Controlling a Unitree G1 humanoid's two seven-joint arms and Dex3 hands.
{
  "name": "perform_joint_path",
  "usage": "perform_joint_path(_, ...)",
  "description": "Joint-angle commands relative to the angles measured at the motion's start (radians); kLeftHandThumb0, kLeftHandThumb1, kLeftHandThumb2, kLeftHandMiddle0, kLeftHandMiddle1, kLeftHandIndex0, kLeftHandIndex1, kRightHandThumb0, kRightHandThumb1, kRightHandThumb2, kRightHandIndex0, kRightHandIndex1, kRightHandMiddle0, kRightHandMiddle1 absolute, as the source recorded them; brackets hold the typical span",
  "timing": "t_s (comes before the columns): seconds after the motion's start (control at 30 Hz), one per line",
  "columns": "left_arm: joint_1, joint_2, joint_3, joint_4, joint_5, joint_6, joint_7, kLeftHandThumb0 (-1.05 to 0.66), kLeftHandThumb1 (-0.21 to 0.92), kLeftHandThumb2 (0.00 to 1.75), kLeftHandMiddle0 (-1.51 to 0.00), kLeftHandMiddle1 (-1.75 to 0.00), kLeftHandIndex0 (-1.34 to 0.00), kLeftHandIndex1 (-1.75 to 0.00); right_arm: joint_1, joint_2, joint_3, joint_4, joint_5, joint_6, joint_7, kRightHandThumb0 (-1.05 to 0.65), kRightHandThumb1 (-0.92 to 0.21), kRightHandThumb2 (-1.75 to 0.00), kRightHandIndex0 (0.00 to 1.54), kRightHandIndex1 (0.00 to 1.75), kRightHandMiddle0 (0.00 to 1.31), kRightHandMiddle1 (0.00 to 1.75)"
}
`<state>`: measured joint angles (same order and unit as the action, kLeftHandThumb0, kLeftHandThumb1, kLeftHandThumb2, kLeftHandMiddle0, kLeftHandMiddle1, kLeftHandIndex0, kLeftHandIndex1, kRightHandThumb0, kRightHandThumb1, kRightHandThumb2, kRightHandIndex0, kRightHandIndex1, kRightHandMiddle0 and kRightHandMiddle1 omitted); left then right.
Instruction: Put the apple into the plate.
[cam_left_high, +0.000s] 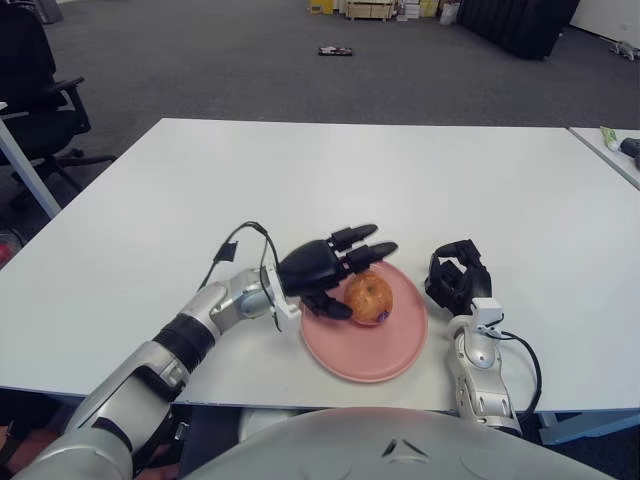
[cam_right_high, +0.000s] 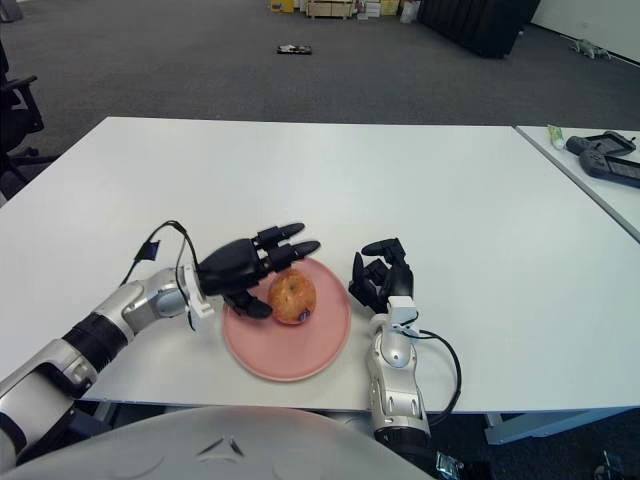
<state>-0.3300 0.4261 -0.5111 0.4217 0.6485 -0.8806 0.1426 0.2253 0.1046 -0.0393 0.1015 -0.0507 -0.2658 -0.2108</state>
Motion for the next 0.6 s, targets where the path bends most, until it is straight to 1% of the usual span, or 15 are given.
perform_joint_path(0.0,-0.021,-0.034,0.066,0.044,-0.095,-0.051,0.039,-1.05,0.92,0.97,0.0,0.0,0.0,0.0,0.0,0.009,0.003,0.013,0.007,-0.003,0.006,-0.39,-0.62,-0.93,0.74,1.75,0.38,1.75)
perform_joint_path(0.1,-0.019,-0.048,0.096,0.08,-0.155,-0.08,0.026,-1.05,0.92,0.99,0.0,0.0,0.0,0.0,0.001,0.007,0.003,0.015,0.007,-0.007,0.009,-0.39,-0.63,-0.93,0.75,1.75,0.38,1.75)
perform_joint_path(0.17,-0.024,-0.06,0.116,0.154,-0.206,-0.112,0.017,-1.05,0.92,1.01,0.0,0.0,0.0,0.0,0.0,0.007,0.003,0.02,0.003,-0.015,0.007,-0.39,-0.63,-0.93,0.75,1.75,0.38,1.75)
perform_joint_path(0.2,-0.02,-0.073,0.126,0.17,-0.258,-0.117,-0.002,-1.05,0.92,1.01,0.0,0.0,0.0,0.0,-0.001,0.005,0.004,0.024,0.001,-0.021,0.007,-0.39,-0.63,-0.93,0.75,1.75,0.38,1.75)
perform_joint_path(0.27,0.0,-0.102,0.147,0.151,-0.373,-0.115,-0.041,-1.05,0.92,1.03,0.0,0.0,0.0,0.0,-0.003,0.002,0.004,0.03,0.002,-0.03,0.012,-0.39,-0.63,-0.93,0.75,1.75,0.38,1.75)
perform_joint_path(0.3,0.011,-0.111,0.158,0.106,-0.449,-0.086,-0.071,-1.05,0.92,1.04,0.0,0.0,0.0,0.0,-0.004,0.0,0.003,0.034,0.003,-0.034,0.015,-0.39,-0.63,-0.93,0.75,1.75,0.38,1.75)
perform_joint_path(0.37,0.024,-0.121,0.176,0.033,-0.545,-0.03,-0.117,-1.05,0.92,1.03,0.0,0.0,0.0,0.0,-0.006,-0.001,0.001,0.038,0.006,-0.037,0.018,-0.39,-0.63,-0.93,0.76,1.75,0.37,1.75)
perform_joint_path(0.4,0.029,-0.125,0.183,0.004,-0.577,-0.005,-0.136,-1.05,0.92,1.02,0.0,0.0,0.0,0.0,-0.006,-0.001,0.0,0.04,0.006,-0.038,0.019,-0.39,-0.63,-0.92,0.76,1.75,0.37,1.75)
perform_joint_path(0.47,0.069,-0.14,0.203,-0.077,-0.637,0.066,-0.149,-1.05,0.92,1.0,0.0,0.0,0.0,0.0,-0.007,-0.001,0.0,0.041,0.004,-0.037,0.018,-0.39,-0.63,-0.92,0.76,1.75,0.37,1.75)
perform_joint_path(0.5,0.082,-0.145,0.21,-0.101,-0.652,0.087,-0.156,-1.05,0.92,0.98,0.0,0.0,0.0,0.0,-0.007,-0.002,-0.001,0.041,0.003,-0.037,0.018,-0.39,-0.63,-0.92,0.76,1.75,0.37,1.75)
perform_joint_path(0.57,0.135,-0.161,0.238,-0.14,-0.683,0.109,-0.152,-1.05,0.92,0.96,0.0,0.0,0.0,0.0,-0.009,-0.001,-0.001,0.045,0.0,-0.04,0.015,-0.39,-0.64,-0.92,0.76,1.75,0.37,1.75)
